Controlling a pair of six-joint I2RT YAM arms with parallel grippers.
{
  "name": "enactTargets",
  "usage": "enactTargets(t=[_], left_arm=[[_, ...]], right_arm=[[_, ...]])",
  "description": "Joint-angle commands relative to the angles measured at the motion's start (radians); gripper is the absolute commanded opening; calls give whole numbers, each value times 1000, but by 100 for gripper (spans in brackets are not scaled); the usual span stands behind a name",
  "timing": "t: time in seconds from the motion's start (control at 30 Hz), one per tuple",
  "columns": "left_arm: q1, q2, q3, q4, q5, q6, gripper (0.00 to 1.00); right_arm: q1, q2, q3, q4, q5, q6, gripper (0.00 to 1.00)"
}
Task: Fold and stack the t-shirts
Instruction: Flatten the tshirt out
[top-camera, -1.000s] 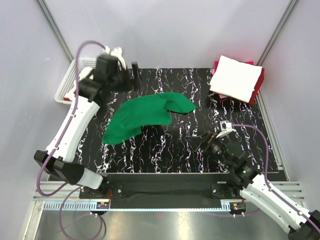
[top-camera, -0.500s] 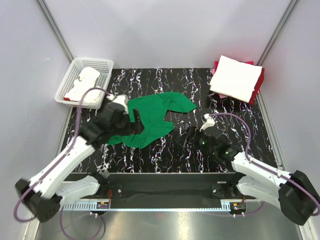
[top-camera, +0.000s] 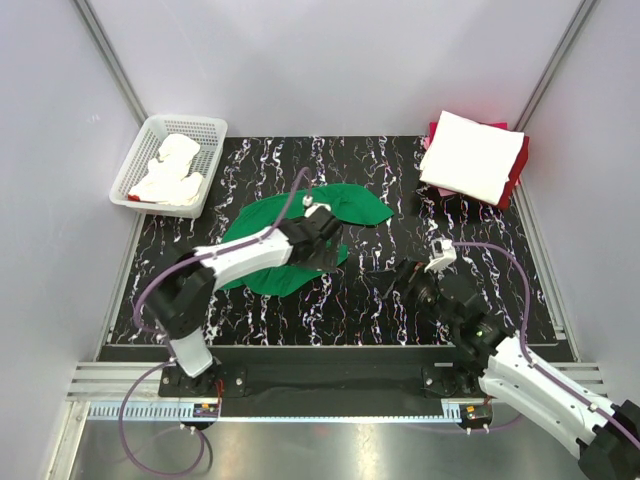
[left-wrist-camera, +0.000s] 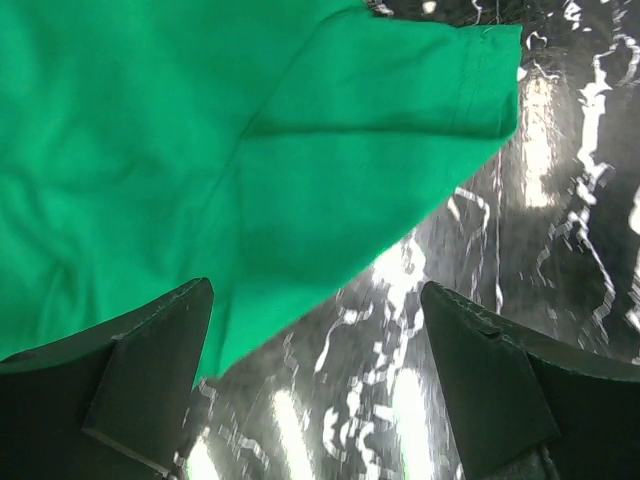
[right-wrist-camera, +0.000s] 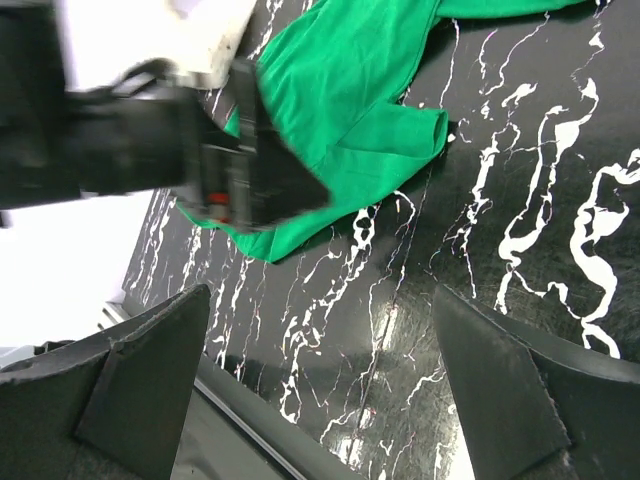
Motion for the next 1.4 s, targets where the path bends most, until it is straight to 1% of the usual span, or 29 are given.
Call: enactTargets(t=[0.0, 0.13, 0.27, 0.4, 0.6, 0.67, 0.7, 0.8, 0.97, 1.0, 1.1, 1.2, 1.23, 1.37], left_arm=[[-14, 85, 73, 35, -84, 35, 91], [-26, 173, 100, 46, -87, 45, 91], [-37, 211, 128, 6, -151, 34, 91], [-37, 151, 87, 18, -146, 16, 91], [-22, 40, -4, 107, -12, -12, 88], [23, -19, -51, 162, 35, -17, 84], [23, -20, -56, 173, 45, -18, 82], [75, -49, -47, 181, 69, -9, 76], [90, 8, 8, 162, 68, 23, 67], [93, 19, 16, 165, 68, 28, 62], [109, 71, 28, 184, 80, 31, 57], [115, 109, 44, 188, 82, 34, 54], [116, 115, 47, 182, 77, 35, 52], [126, 117, 24, 199, 63, 35, 52]], right_arm=[[3, -12, -12, 31, 45, 13, 100], [3, 25, -2, 46, 32, 5, 100], [3, 49, 4, 55, 19, -1, 100], [5, 43, 1, 58, 18, -1, 100], [3, 46, 1, 66, 13, -1, 100], [3, 46, 1, 66, 10, -4, 100], [3, 46, 1, 66, 10, -4, 100], [3, 48, -1, 68, 10, -4, 100], [3, 60, 2, 74, 7, -5, 100], [3, 59, 4, 74, 7, -4, 100], [5, 59, 2, 72, 7, -4, 100], [3, 57, 1, 74, 5, -4, 100], [2, 59, 1, 74, 5, -5, 100], [3, 65, 1, 80, 1, -7, 100]])
